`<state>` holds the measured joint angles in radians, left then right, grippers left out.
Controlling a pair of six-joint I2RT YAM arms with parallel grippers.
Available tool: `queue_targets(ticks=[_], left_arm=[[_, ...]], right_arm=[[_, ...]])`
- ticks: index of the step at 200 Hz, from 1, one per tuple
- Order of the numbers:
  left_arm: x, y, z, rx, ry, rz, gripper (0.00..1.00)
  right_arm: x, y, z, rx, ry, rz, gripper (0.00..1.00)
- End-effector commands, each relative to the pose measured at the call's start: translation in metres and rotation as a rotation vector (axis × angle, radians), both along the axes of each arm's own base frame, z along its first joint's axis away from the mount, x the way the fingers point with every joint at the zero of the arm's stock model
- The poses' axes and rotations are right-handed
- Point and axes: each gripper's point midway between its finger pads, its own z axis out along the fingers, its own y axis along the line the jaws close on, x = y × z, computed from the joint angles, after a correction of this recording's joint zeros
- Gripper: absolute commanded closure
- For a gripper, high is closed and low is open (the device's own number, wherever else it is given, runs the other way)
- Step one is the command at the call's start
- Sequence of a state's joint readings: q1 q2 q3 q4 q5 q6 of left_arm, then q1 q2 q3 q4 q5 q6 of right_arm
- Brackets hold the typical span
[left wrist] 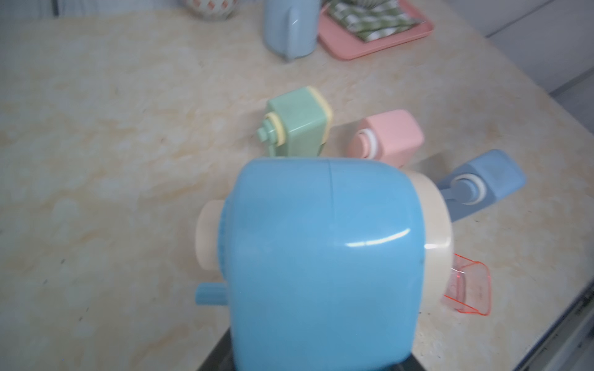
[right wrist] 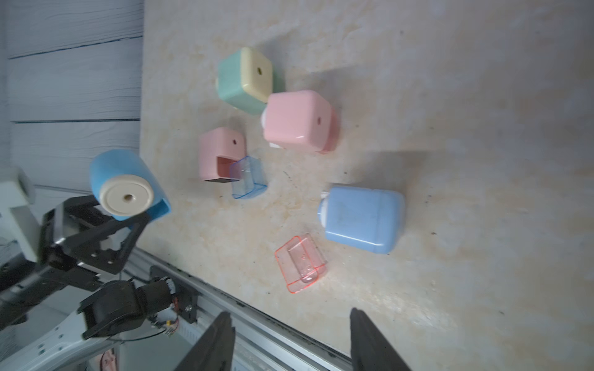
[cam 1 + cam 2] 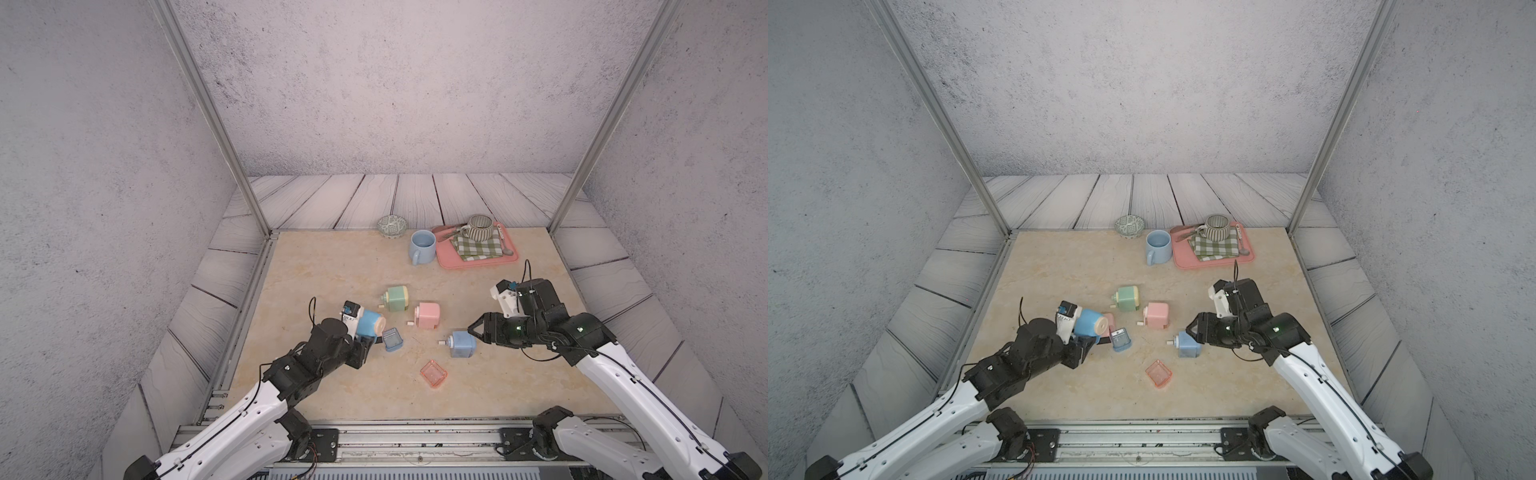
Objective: Put the tray back into the pencil sharpener
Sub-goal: Pick up the pencil sharpener from the center of the board.
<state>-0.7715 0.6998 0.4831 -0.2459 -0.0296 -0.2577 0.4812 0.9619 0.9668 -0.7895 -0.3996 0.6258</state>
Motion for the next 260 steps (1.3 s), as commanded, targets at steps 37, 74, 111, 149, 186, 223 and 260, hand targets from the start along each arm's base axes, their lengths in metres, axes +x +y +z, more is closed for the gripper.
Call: queue_targets(ticks=[37,74,111,149,186,223,260], left_arm=[[-0.004,-0.033,0.059,-0.054,-0.365,-0.121,1.0],[-0.002,-0.042,0.059,-0.063,-0.359,-0.129,1.0],[0.004,-0.048,0.056,-0.077,-0.296,-0.094,1.0],[0.004,-0.057,0.052,-0.084,-0.277,-0.101,1.0],[0.005,-0.06,0.054,-0.076,-0.277,-0.102,1.0],[0.007,-0.062,0.056,-0.071,-0.274,-0.101,1.0],[0.006,-0.063,0.057,-0.073,-0.267,-0.101,1.0]], right_arm=[[0.004,0.09,0.061,0.251,-0.19,0.182,0.18],[0.006,0.118,0.059,0.243,-0.208,0.226,0.14],[0.01,0.14,0.052,0.188,-0.271,0.271,0.12],[0.011,0.162,0.026,0.123,-0.213,0.328,0.13],[0.01,0.174,0.012,0.114,-0.18,0.34,0.21],[0.013,0.174,0.006,0.102,-0.189,0.331,0.32],[0.016,0.178,0.004,0.098,-0.183,0.331,0.43]])
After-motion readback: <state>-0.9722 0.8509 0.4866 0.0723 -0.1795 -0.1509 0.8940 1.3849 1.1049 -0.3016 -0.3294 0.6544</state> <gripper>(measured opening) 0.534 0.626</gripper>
